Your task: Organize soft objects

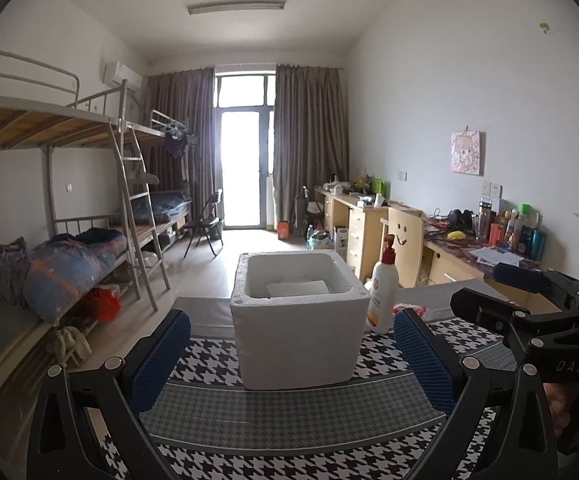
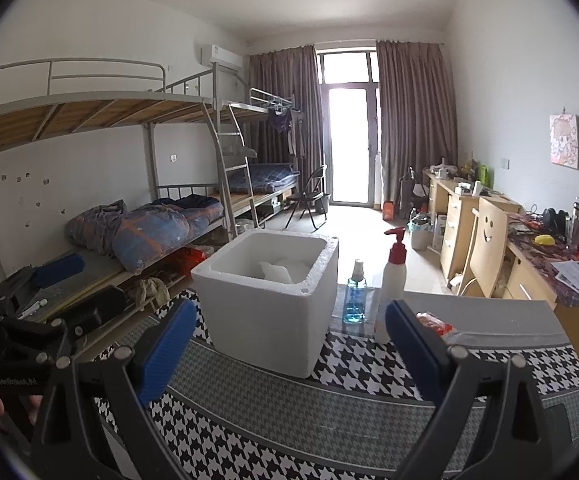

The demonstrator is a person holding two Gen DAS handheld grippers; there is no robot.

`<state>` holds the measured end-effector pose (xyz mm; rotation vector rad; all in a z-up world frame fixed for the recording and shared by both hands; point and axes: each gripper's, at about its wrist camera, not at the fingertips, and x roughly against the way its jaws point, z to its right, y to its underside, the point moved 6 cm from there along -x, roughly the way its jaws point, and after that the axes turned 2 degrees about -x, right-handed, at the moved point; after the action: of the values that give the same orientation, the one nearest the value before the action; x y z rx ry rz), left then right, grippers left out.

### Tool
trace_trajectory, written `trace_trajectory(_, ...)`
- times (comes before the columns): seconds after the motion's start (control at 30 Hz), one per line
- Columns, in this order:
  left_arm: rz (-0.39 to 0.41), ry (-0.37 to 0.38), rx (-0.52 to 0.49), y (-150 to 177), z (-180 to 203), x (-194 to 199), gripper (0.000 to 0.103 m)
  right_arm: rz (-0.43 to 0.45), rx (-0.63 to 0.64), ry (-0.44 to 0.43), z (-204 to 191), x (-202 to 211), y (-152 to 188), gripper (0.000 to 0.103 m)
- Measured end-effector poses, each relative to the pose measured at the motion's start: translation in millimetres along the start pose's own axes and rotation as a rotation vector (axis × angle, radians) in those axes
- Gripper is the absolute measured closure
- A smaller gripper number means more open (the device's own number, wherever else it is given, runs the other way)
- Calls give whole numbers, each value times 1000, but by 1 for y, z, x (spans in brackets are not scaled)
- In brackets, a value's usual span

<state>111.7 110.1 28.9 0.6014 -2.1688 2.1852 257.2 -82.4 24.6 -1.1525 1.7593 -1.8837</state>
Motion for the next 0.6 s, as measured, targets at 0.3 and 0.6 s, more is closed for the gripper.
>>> trace_trajectory(0.3, 18, 25, 5, 10, 5, 13, 1, 18, -10, -1, -4, 13, 12, 6)
trace_trajectory(0.6, 30, 48, 14, 15, 9, 18, 1, 32, -21, 7, -6, 24, 20, 6)
